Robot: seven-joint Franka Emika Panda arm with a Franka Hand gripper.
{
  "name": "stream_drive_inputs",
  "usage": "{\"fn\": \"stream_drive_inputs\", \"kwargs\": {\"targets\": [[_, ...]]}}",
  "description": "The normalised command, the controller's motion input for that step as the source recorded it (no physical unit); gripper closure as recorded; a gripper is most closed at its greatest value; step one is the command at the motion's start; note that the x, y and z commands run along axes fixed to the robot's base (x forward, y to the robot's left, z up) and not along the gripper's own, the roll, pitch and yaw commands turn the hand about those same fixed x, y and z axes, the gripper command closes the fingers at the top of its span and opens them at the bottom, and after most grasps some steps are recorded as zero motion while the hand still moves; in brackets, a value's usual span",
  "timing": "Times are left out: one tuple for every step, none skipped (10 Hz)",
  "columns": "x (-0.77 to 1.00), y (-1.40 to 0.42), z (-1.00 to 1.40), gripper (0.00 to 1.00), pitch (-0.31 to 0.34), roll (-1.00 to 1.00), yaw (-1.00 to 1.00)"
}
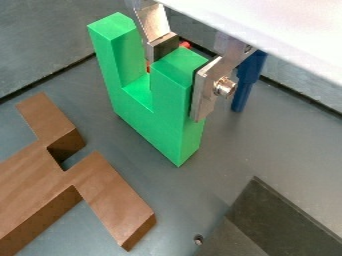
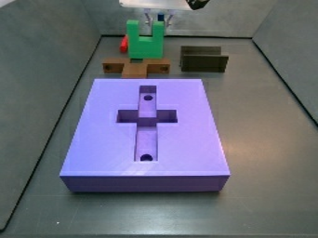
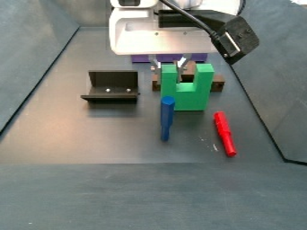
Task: Pick up the green object. Move up. Move to above the board. Insert the green object.
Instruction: Pick up the green object, then move up, then move to above the board.
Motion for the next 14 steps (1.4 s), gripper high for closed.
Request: {"fn": "stream_drive_inputs", "kwargs": {"targets": [[0.0,0.0,0.0,1.0,0.0,0.0,0.0],[0.0,0.0,0.83,1.0,0.0,0.0,0.0],[-0.02,0.11,0.84,1.0,0.002,0.01,-0.03],[-0.06,0.1,0.7,1.0,0.033,0.02,-0.04],[0.0,0.02,0.2,1.0,0.02,0.06,-0.01],[0.0,0.0,1.4,1.0,0.0,0.0,0.0],[0.0,0.0,1.4,1.0,-0.005,-0.01,0.0],[-0.06,0.0,1.4,1.0,0.024,0.02,0.0],[-0.03,-0.01,1.4,1.0,0.006,0.02,0.0],[0.04,0.01,0.97,1.0,0.069,0.0,0.0],[0.04,0.01,0.61,1.0,0.089,0.01,0.01],[0.05,0.0,0.25,1.0,0.068,0.01,0.01],[-0.05,-1.4,0.18,1.0,0.219,0.15,-0.12],[-0.05,-1.4,0.18,1.0,0.175,0.18,-0.06]]}}
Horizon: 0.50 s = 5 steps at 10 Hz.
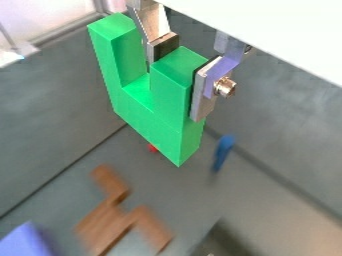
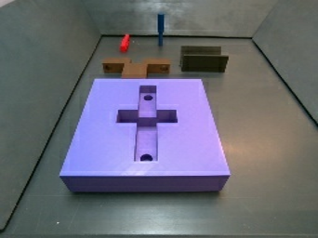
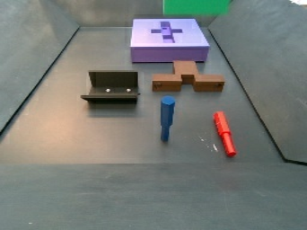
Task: Pick up the green object. Move up. Move to above the board. Insert the green object.
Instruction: Move to above the board.
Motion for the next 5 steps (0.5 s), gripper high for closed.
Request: {"fn": "stream_drive_inputs", "kwargs": {"targets": [[-0.06,-1.4,0.18,1.0,0.129,0.17,-0.04],[-0.05,-1.4,0.18,1.0,0.062,0.05,-0.02],[-0.05,-1.4,0.19,1.0,0.041,0.03,-0.01],[-0.05,-1.4,0.2,1.0,0.044,0.01,0.0],[-0.04,-1.4,0.2,1.0,0.063,0.01,0.0]]}}
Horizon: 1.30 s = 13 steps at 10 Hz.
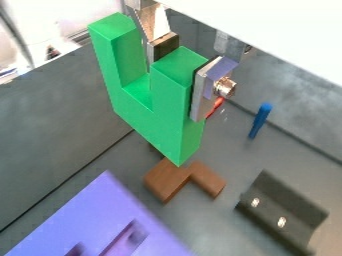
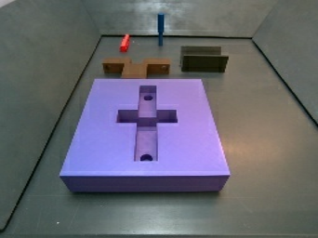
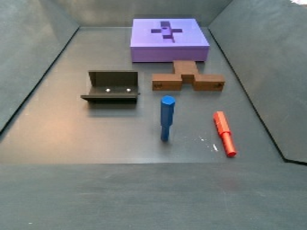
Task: Pick up the green object. Move up. Move to above the board. Insert the green object.
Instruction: Move to above the board, then insert the green object.
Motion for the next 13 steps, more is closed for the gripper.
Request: {"fn": "stream_drive_inputs", "kwargs": {"targets": [[-0.03,-1.4,0.22,1.0,0.082,0.01,0.01],[0.0,-1.4,0.22,1.0,0.106,0.0,0.0],[0.05,-0.83,0.14,1.0,0.141,0.02,0.01],[0.08,-0.45,0.09,1.0,0.16,0.02,0.01],[0.07,-0.22,0.05,1.0,0.14,0.01,0.01],[0.0,0.0,-0.24,1.0,0.0,0.0,0.0],[0.0,0.0,-0.41,1.0,-0.004,0.0,0.0],[0.23,-0.01,-0.57,1.0,-0.069,0.0,0.0],[0.42,-0.17,-0.88,1.0,-0.116,0.12,0.0],[0.51,-0.25,-0.93,1.0,-0.153,0.05,0.07],[0.46,-0.33,-0.95,1.0,-0.156,0.01,0.08],[0.46,-0.33,-0.95,1.0,-0.156,0.0,0.11],[0.35,-0.07,-0.83,1.0,-0.084,0.0,0.02]]}}
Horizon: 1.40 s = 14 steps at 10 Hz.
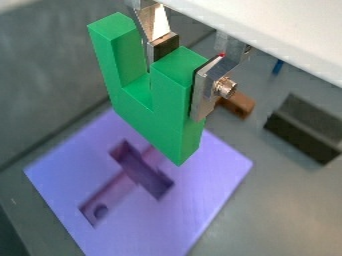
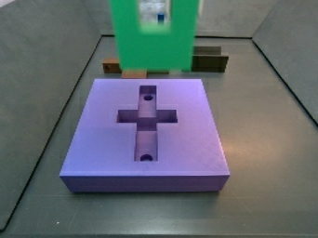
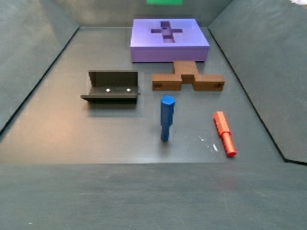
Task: Pick up the green object. Move up. Move to above the board. Insert the green object.
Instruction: Insert the green object.
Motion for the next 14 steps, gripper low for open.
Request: {"fn": "stream_drive_inputs", "kwargs": {"targets": [[0.11,0.0,-0.57,1.0,0.0,0.15,0.14],[0.04,0.0,-0.63,1.0,0.0,0.15,0.19],[-0.03,-0.01,-0.64,1.0,0.0,0.15,0.2],[-0.1,-0.08,-0.54,1.0,0.0,0.0,0.17],[0.0,-0.21,-0.15,1.0,0.0,-0.04,0.17],[0.0,-0.25,-0.14,1.0,0.0,0.0,0.12],[0.01,-0.3,-0.05,1.0,0.0,0.05,0.05],[0.0,-0.26,-0.06,1.0,0.0,0.02,0.0],[0.0,-0.11,-0.17,1.0,0.0,0.02,0.0],[0.0,-0.01,-0.25,1.0,0.0,0.07,0.0],[0.0,0.0,-0.14,1.0,0.0,0.17,0.0],[-0.01,0.0,-0.17,1.0,0.0,0.16,0.0],[0.0,0.0,-0.15,1.0,0.0,0.16,0.0],[0.0,0.0,-0.1,1.0,0.0,0.21,0.0]]}}
